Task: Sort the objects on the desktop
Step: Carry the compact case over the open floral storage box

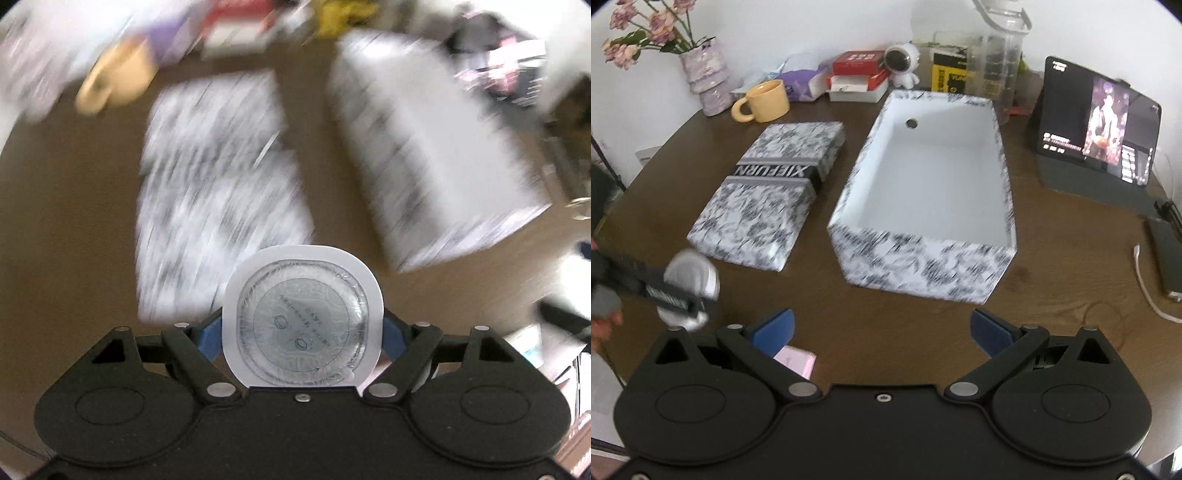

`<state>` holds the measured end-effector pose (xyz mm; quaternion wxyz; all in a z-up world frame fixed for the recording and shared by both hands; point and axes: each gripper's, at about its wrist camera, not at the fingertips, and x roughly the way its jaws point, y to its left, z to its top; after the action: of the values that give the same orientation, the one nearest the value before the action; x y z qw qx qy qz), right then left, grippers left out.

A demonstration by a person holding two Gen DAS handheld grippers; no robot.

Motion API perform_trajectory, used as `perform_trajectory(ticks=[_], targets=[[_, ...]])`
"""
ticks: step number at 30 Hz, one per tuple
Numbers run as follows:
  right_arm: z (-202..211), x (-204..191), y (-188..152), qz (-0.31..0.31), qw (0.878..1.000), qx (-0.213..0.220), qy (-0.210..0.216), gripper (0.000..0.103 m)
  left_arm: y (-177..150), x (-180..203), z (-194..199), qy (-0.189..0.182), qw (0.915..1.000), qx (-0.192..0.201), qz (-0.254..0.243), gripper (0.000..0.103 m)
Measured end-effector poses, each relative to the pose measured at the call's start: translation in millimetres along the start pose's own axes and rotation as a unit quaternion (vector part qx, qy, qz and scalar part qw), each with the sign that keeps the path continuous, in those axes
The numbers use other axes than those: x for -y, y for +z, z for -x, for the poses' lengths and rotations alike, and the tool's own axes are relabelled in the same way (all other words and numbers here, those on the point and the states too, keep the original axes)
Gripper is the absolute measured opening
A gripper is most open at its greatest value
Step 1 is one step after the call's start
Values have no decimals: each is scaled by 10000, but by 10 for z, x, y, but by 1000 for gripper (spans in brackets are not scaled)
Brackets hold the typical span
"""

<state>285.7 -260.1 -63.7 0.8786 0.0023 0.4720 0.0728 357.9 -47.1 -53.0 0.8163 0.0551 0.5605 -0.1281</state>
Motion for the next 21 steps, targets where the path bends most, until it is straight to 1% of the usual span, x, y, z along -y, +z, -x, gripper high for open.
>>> perform_trajectory(ticks=[2, 4, 5, 8, 10, 12, 14, 17, 19, 21], targets=[[-6, 72, 96, -5, 10000, 50, -57, 103, 367, 198, 101, -188, 9986, 312, -380, 80], [-21, 157, 218, -19, 9999, 85, -87, 103, 703, 383, 140, -401, 9946, 552, -778, 80], [-28, 198, 281, -24, 9999, 103, -97, 103, 881, 428, 45, -503, 9922, 640, -945, 80], [-53, 297, 482, 28, 9998, 164, -114, 103, 1320, 677, -98, -644, 9854, 723, -1402, 80], [-82, 333, 622, 180, 9994, 227, -205, 103, 1570, 876, -248, -600, 9797, 751, -1759, 80], [-129, 342, 740, 379, 9983, 286, -340, 103, 1750, 1063, -453, -430, 9732, 746, -2132, 80], [-207, 358, 855, 519, 9977, 270, -333, 103, 1933, 1173, -742, -269, 9694, 608, -2364, 80], [-352, 388, 991, 577, 9979, 189, -241, 103, 2101, 1300, -1079, -191, 9652, 254, -2596, 80], [-456, 409, 1055, 583, 9980, 119, -202, 103, 2150, 1363, -1322, -135, 9595, 50, -2814, 80], [-556, 430, 1091, 615, 9980, 43, -145, 103, 2150, 1410, -1504, -49, 9512, -74, -3084, 80]])
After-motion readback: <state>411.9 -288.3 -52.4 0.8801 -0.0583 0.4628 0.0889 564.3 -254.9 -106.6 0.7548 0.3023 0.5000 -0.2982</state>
